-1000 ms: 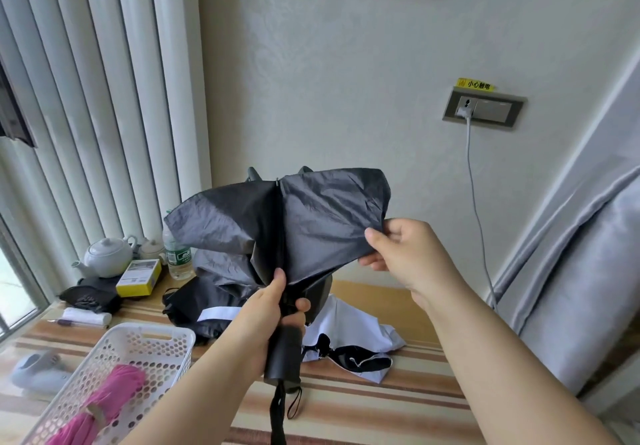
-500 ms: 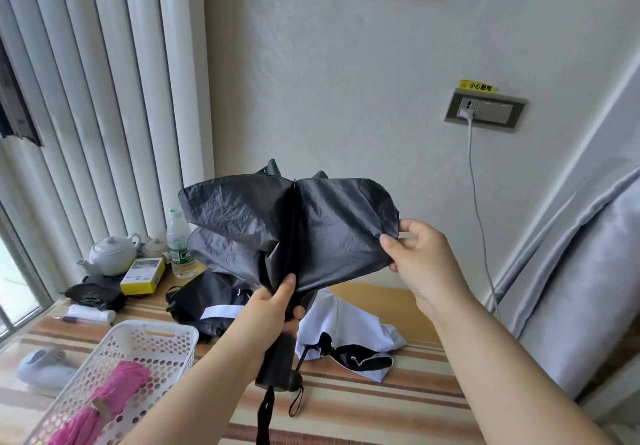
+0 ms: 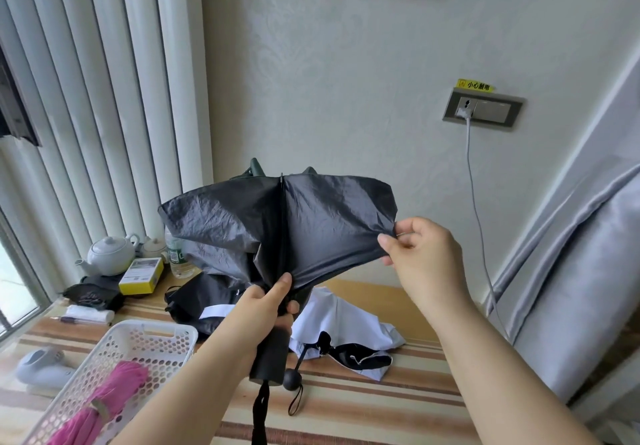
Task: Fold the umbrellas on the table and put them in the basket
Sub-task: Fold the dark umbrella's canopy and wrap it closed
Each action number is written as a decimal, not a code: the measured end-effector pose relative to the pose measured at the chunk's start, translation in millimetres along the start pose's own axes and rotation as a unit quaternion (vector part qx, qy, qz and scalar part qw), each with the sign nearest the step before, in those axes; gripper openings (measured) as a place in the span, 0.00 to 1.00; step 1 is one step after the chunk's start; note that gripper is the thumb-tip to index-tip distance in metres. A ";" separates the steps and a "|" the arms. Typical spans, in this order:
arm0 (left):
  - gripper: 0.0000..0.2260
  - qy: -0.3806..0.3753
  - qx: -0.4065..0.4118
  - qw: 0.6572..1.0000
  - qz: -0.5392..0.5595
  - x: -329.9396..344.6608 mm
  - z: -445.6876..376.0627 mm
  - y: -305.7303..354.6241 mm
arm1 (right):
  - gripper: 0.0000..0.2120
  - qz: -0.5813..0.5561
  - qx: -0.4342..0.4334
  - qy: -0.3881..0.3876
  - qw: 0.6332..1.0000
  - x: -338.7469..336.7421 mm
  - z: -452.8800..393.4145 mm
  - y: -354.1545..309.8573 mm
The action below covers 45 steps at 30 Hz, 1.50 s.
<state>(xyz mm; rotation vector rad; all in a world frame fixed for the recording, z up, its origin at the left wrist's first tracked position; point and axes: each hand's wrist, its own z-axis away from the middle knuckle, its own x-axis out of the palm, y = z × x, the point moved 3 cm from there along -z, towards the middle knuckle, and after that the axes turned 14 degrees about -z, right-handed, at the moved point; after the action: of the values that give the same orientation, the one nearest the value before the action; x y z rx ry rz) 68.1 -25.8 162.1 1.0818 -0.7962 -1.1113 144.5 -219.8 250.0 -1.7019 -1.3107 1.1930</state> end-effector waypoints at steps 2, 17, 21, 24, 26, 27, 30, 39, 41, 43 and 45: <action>0.14 -0.010 0.006 1.000 0.013 -0.9 -0.4 3.1 | 0.02 -0.023 0.024 0.021 0.999 -0.4 -1.9 7.3; 0.13 -0.061 -0.001 0.998 0.001 1.3 4.7 2.4 | 0.10 -0.036 0.014 0.059 0.998 3.4 4.4 19.0; 0.09 -0.058 -0.008 0.998 -0.001 -0.6 0.5 -5.4 | 0.15 0.119 0.095 -0.010 0.988 5.8 12.9 40.5; 0.10 -0.040 -0.008 0.999 -0.029 3.2 -0.5 -6.2 | 0.17 0.094 -0.006 -0.010 0.996 17.7 21.0 11.8; 0.11 -0.028 0.001 0.998 -0.062 8.9 0.4 -5.3 | 0.21 0.058 0.058 -0.112 0.990 38.0 25.6 -1.8; 0.11 -0.020 0.005 0.996 -0.085 12.4 1.3 -4.5 | 0.28 0.060 0.116 -0.174 0.976 48.9 28.9 -3.5; 0.09 -0.003 0.058 0.981 -0.183 23.2 5.0 2.1 | 0.43 0.088 0.204 -0.260 0.940 76.6 39.5 5.4; 0.12 0.067 0.101 0.933 -0.338 22.5 14.7 11.7 | 0.10 -0.248 0.250 -0.054 0.934 91.6 49.9 43.3; 0.16 0.039 0.049 0.967 -0.248 17.5 12.5 13.5 | 0.07 -0.325 0.271 -0.053 0.904 88.8 48.1 43.0; 0.19 -0.029 0.004 0.983 -0.183 16.4 11.1 15.0 | 0.06 -0.344 0.296 -0.067 0.889 87.4 48.5 41.9; 0.16 -0.090 -0.018 0.990 -0.109 19.2 9.7 17.1 | 0.09 -0.334 0.301 -0.071 0.890 87.1 48.3 46.0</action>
<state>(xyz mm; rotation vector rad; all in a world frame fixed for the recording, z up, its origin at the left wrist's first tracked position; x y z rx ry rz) 69.7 -45.7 181.0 1.0677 -0.8089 -1.4185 122.1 -149.5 168.8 -0.6444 -1.2715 1.1376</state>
